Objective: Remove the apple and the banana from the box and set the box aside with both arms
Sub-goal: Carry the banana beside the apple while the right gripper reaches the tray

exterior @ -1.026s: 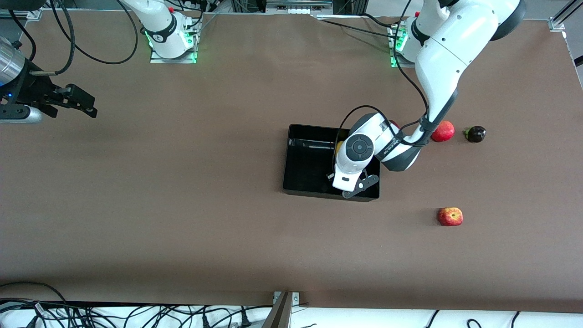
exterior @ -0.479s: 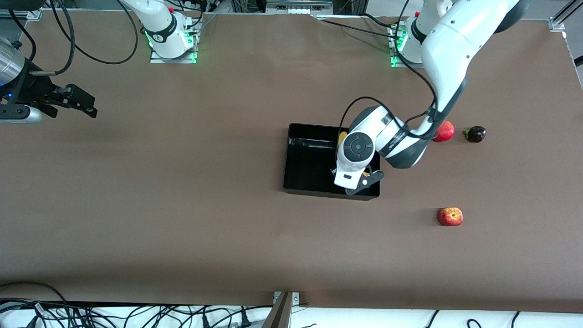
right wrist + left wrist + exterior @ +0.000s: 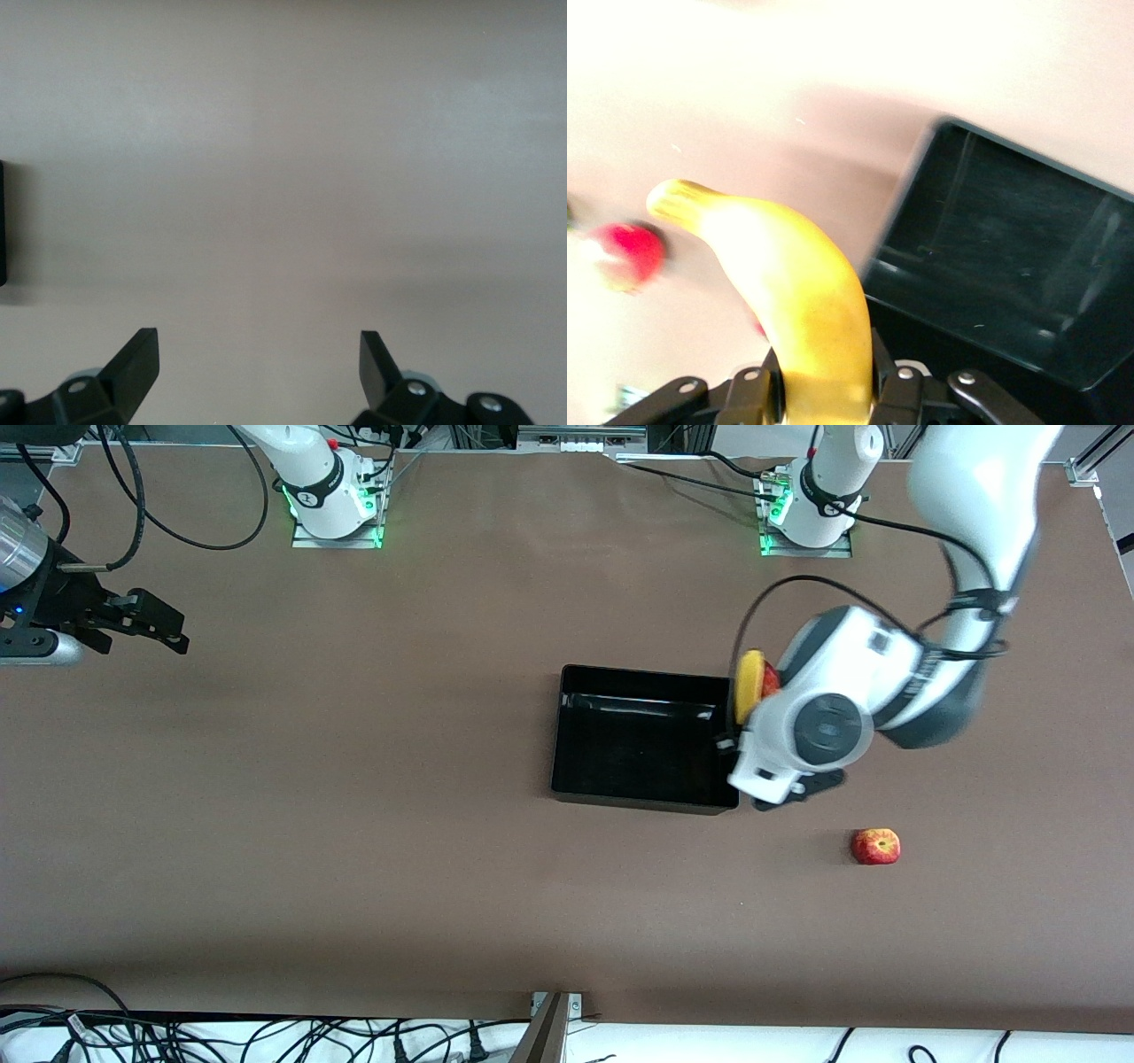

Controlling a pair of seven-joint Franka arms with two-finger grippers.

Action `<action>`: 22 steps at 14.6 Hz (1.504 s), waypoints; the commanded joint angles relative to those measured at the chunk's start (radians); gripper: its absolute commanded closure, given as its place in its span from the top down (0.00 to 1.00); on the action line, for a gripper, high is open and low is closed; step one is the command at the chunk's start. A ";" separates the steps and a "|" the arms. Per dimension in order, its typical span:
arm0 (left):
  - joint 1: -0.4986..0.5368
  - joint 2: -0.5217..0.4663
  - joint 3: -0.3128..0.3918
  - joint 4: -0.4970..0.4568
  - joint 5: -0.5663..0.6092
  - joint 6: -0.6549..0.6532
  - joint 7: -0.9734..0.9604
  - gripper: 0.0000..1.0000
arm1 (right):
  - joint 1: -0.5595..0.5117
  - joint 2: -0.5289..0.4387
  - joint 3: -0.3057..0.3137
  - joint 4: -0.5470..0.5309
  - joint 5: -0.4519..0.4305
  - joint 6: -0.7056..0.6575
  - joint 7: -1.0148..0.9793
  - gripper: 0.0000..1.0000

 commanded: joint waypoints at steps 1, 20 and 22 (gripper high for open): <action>0.129 0.017 -0.016 0.057 0.076 -0.054 0.282 0.00 | -0.010 0.005 0.008 0.017 -0.012 -0.009 -0.016 1.00; 0.279 0.342 0.237 0.080 0.251 0.699 0.843 0.00 | 0.286 0.298 0.020 0.014 0.142 0.171 0.278 1.00; 0.279 0.353 0.248 0.078 0.251 0.722 0.845 0.00 | 0.347 0.356 0.020 0.014 0.181 0.289 0.390 1.00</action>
